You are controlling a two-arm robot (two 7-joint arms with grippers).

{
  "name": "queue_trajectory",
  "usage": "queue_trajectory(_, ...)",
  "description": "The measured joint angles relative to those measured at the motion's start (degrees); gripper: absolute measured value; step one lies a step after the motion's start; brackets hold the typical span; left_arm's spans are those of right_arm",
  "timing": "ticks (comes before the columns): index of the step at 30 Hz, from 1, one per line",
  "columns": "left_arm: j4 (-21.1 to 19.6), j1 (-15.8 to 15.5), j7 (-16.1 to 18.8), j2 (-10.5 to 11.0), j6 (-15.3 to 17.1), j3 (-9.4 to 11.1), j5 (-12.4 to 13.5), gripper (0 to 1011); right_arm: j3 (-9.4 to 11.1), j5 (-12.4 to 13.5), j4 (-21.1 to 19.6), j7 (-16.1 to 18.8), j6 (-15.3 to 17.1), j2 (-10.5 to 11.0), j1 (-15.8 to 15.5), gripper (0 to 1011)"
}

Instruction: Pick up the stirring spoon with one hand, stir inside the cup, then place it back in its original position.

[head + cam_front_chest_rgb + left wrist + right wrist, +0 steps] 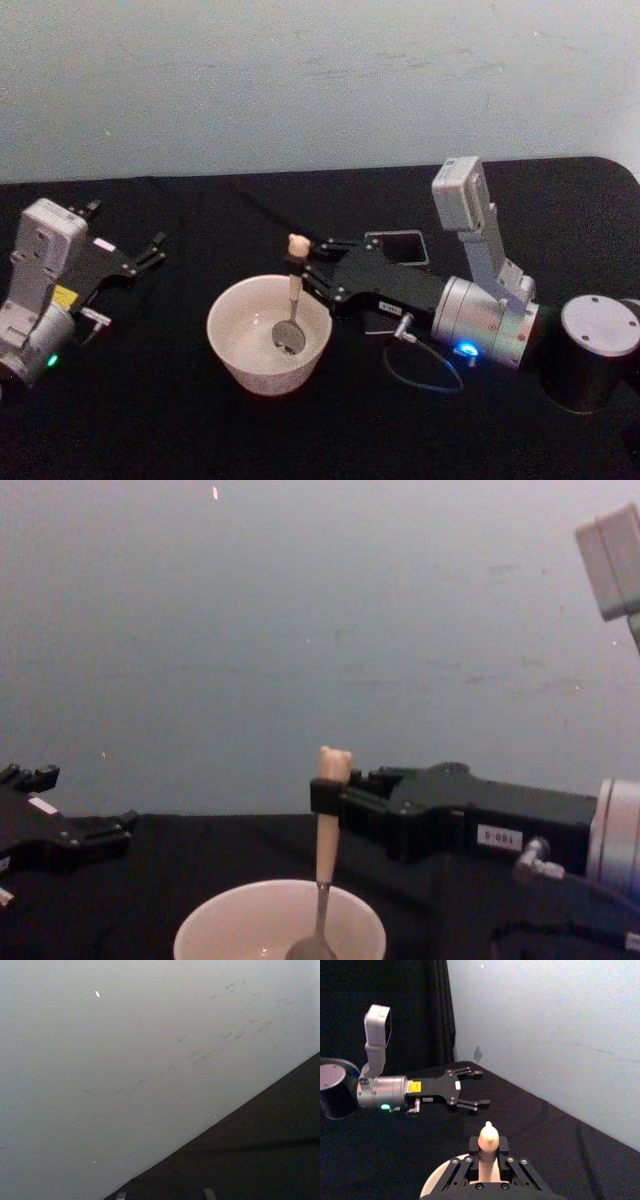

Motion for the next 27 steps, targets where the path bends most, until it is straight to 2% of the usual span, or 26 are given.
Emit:
queue_trajectory(17,0.0,0.0,0.0,0.0,0.0,0.0,0.0,1001,-1.7,-2.0,1.0,2.1,0.2,-2.1,0.1,214)
queue_trajectory(24,0.0,0.0,0.0,0.0,0.0,0.0,0.0,1001,-2.7,-3.0,2.6,2.0,1.0,-3.9,1.3,214)
queue_trajectory(27,0.0,0.0,0.0,0.0,0.0,0.0,0.0,1001,-3.2,-4.1,4.2,1.3,1.1,-5.3,2.4,214)
